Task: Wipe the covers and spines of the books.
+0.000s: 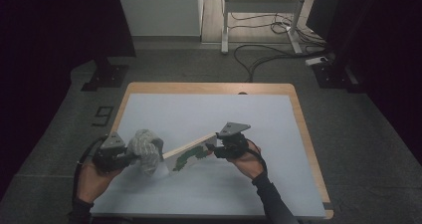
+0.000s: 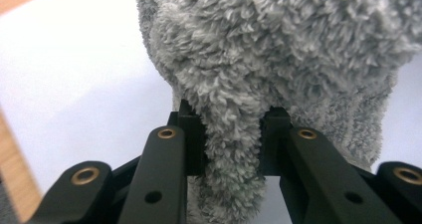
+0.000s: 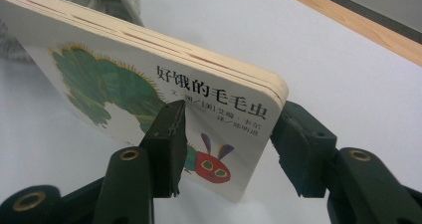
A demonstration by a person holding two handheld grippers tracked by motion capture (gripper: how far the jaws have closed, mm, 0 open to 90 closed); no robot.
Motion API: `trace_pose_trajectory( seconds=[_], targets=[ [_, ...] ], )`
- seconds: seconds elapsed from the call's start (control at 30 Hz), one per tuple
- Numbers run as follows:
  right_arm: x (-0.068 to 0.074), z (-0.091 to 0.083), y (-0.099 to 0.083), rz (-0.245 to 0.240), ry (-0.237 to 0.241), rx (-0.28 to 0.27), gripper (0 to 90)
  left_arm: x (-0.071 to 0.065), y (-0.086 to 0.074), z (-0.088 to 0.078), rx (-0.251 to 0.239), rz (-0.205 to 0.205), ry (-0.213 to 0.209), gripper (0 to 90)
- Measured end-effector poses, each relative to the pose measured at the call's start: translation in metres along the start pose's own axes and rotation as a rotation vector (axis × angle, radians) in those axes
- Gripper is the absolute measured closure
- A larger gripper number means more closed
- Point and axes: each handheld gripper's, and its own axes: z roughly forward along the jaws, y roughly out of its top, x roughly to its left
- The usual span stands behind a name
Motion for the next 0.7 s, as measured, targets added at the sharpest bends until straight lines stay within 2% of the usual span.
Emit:
trace_pose_trajectory(
  seconds=[0.13, 0.27, 0.47, 0.7],
  targets=[
    [0.000, 0.000, 0.000, 0.000, 0.003, 0.001, 46.6, 0.009, 0.006, -0.003, -0.007, -0.010, 0.019, 71.0],
    [-0.001, 0.000, 0.000, -0.001, 0.005, 0.000, 46.5, 0.017, 0.010, 0.002, -0.008, -0.021, 0.034, 70.6],
    [-0.001, 0.000, -0.001, 0.000, 0.008, 0.000, 46.4, 0.029, 0.007, 0.023, 0.014, -0.049, 0.048, 69.4],
    [-0.001, 0.000, -0.002, 0.001, 0.011, 0.002, 46.0, 0.042, -0.007, 0.056, 0.066, -0.094, 0.061, 67.9]
  ],
)
